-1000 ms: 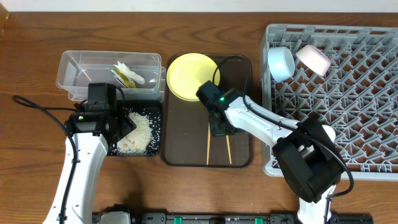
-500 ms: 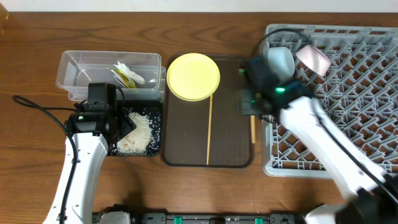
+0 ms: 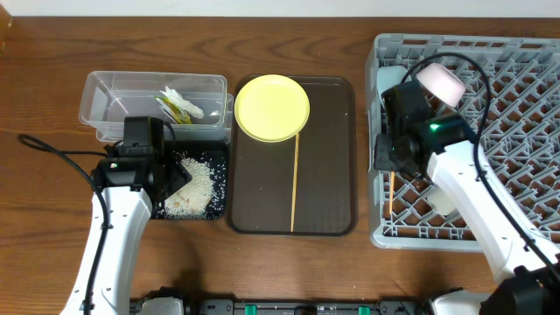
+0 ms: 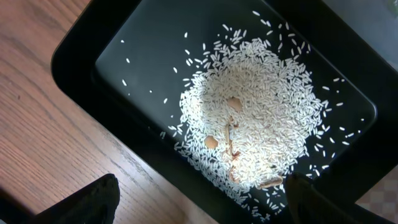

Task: Sort waste into correct bins and load items into the dishwasher rack
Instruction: 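Carry the chopstick right and drop it into the rack, then return the right gripper to the tray and grasp the second chopstick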

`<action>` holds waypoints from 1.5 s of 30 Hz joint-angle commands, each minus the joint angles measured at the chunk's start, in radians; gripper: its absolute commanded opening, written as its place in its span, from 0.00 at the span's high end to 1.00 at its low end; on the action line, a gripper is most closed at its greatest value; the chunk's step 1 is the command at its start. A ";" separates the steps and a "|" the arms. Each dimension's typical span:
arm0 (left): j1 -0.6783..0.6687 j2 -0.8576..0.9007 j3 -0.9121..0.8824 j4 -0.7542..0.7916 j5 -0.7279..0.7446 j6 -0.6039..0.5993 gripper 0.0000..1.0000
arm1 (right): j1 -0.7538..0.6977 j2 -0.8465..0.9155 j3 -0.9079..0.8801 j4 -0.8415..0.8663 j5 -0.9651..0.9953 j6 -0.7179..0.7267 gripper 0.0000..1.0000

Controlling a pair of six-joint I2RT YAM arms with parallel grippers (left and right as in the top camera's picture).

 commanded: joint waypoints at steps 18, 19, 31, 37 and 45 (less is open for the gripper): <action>0.005 -0.005 0.009 -0.003 -0.009 -0.005 0.12 | 0.056 -0.038 -0.023 0.356 -0.118 -0.139 0.54; 0.005 -0.005 0.009 -0.003 -0.009 -0.005 0.13 | 0.077 -0.033 -0.023 0.375 -0.142 -0.139 0.53; 0.005 -0.005 0.009 -0.003 -0.009 -0.005 0.13 | 0.326 0.174 -0.024 0.479 -0.133 -0.056 0.43; 0.005 -0.005 0.009 -0.003 -0.009 -0.005 0.13 | 0.377 0.312 -0.024 0.505 -0.100 0.040 0.48; 0.005 -0.005 0.009 -0.003 -0.009 -0.005 0.12 | 0.394 0.409 -0.024 0.496 -0.089 0.111 0.67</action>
